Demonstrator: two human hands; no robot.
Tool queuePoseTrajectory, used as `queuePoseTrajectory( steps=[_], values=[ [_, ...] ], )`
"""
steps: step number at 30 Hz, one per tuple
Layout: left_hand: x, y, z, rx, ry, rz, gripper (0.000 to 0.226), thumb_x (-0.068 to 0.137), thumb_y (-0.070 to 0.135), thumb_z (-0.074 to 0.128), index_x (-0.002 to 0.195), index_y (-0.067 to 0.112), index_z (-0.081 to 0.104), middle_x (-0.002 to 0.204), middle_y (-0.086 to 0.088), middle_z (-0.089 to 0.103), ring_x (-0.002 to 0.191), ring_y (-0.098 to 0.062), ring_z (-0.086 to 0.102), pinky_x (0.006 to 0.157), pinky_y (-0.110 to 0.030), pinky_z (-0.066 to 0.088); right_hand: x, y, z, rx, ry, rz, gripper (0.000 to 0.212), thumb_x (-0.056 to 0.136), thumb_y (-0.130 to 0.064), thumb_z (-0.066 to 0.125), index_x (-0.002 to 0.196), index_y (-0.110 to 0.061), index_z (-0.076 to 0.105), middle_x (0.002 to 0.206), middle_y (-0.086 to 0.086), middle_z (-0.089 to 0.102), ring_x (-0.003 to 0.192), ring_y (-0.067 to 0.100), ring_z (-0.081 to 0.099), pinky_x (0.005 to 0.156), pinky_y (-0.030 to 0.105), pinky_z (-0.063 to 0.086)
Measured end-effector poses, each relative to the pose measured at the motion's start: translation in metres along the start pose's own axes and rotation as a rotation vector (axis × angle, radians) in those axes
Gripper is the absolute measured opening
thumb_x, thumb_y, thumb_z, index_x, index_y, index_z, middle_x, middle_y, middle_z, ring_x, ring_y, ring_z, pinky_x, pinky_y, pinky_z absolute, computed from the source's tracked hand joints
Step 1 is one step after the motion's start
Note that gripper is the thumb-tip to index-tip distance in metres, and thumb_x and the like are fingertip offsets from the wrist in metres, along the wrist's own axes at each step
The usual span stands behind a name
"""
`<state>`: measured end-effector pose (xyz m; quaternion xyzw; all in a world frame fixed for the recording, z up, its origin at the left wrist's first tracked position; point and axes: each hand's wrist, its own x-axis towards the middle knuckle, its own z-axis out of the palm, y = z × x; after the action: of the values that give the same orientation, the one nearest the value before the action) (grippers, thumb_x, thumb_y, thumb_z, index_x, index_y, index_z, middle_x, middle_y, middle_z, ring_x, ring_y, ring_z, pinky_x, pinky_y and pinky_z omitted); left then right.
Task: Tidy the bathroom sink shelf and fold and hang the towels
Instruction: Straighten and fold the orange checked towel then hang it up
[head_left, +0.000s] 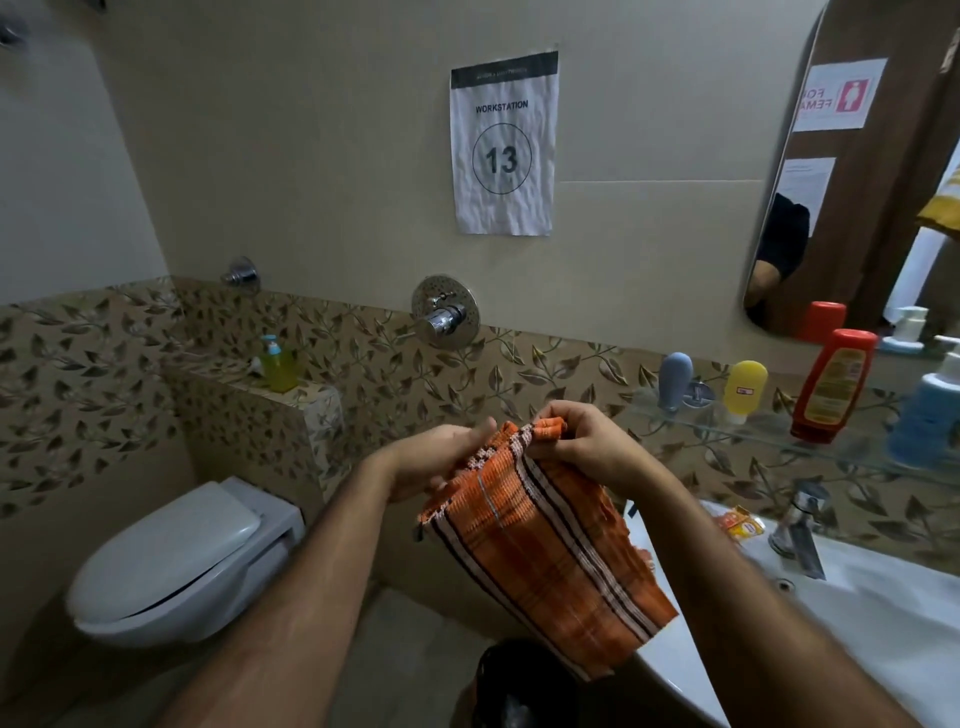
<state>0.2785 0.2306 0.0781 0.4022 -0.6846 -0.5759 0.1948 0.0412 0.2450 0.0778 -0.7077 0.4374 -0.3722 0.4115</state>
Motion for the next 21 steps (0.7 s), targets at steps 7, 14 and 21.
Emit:
queuePoseTrajectory(
  steps=[7, 14, 21],
  values=[
    [0.010, 0.005, 0.011, -0.013, 0.078, -0.008, 0.044, 0.085, 0.044, 0.064, 0.107, 0.006, 0.070, 0.096, -0.011, 0.073, 0.082, -0.023, 0.070, 0.080, -0.035, 0.057, -0.001, 0.005, -0.002, -0.052, 0.062, 0.021, 0.014, 0.080, -0.019, 0.078, 0.084, -0.020, 0.065, 0.082, -0.003, 0.069, 0.080, 0.014, 0.069, 0.078, 0.033, 0.058],
    [0.018, -0.003, 0.017, -0.156, 0.133, -0.011, 0.031, 0.098, 0.029, 0.054, 0.108, 0.004, 0.070, 0.087, -0.006, 0.072, 0.070, -0.014, 0.068, 0.071, -0.026, 0.057, -0.005, 0.008, -0.002, 0.009, 0.052, -0.017, 0.011, 0.082, -0.014, 0.075, 0.082, -0.021, 0.065, 0.084, 0.000, 0.069, 0.083, 0.015, 0.069, 0.082, 0.034, 0.057],
    [0.019, -0.008, 0.016, -0.227, 0.205, -0.044, 0.033, 0.096, 0.027, 0.057, 0.116, 0.003, 0.068, 0.124, -0.028, 0.061, 0.101, -0.033, 0.059, 0.082, -0.028, 0.055, -0.003, 0.009, 0.000, 0.103, 0.003, -0.012, 0.012, 0.082, -0.014, 0.074, 0.082, -0.025, 0.069, 0.089, 0.001, 0.070, 0.090, 0.023, 0.069, 0.091, 0.046, 0.055]
  ],
)
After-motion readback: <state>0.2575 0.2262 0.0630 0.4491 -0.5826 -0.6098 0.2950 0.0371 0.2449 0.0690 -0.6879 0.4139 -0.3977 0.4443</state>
